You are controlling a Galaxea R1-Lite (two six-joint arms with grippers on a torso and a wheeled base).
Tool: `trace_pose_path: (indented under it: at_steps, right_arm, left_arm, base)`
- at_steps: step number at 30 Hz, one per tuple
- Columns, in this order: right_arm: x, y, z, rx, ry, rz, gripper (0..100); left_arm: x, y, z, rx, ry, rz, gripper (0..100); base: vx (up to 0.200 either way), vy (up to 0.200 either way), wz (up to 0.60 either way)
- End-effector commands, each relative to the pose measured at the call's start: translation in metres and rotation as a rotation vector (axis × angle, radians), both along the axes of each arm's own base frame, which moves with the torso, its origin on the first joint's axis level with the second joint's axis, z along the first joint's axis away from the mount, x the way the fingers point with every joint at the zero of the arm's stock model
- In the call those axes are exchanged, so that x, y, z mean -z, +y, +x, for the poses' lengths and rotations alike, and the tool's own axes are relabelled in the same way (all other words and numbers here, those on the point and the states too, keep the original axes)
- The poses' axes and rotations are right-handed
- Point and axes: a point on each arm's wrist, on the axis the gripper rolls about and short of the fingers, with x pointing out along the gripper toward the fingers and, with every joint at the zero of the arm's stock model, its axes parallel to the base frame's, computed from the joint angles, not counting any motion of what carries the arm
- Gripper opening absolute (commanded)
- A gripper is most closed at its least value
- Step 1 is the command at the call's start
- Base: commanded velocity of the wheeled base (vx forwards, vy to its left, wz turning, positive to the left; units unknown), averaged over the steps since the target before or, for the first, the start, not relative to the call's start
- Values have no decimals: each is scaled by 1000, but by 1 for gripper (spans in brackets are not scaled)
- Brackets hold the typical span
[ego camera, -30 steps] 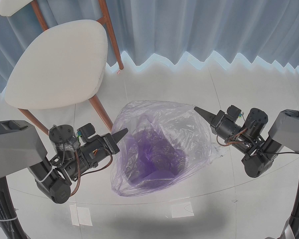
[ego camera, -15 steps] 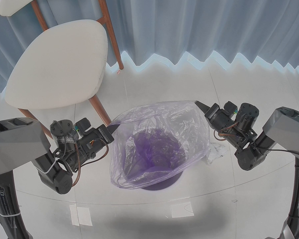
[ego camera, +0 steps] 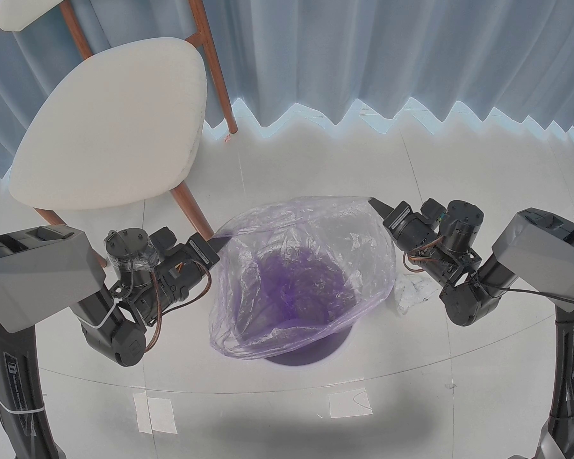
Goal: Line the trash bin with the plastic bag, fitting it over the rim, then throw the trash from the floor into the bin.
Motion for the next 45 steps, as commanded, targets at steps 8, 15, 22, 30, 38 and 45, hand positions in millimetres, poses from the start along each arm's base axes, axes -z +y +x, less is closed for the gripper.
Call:
trace_pose_path:
  at_steps: [8,15,22,30,38,45]
  right_arm:
    - [20,7,17,64,22,-1,0]
    - [29,8,22,67,48,-9,0]
    - [39,9,24,64,79,-2,0]
    - [50,10,26,66,103,-12,0]
    - [56,7,27,74,124,-18,0]
    - [58,5,26,73,152,15,0]
  left_arm:
    - [29,6,17,-29,66,8,0]
    - [37,7,22,-36,101,-30,0]
    - [52,3,22,-27,129,-21,0]
    - [61,7,27,-39,148,-17,0]
    - [70,10,26,-48,170,-11,0]
    - [81,12,24,-51,184,-8,0]
  base:
    - [0,0,0]
    - [0,0,0]
    - [0,0,0]
    - [0,0,0]
    - [0,0,0]
    - [0,0,0]
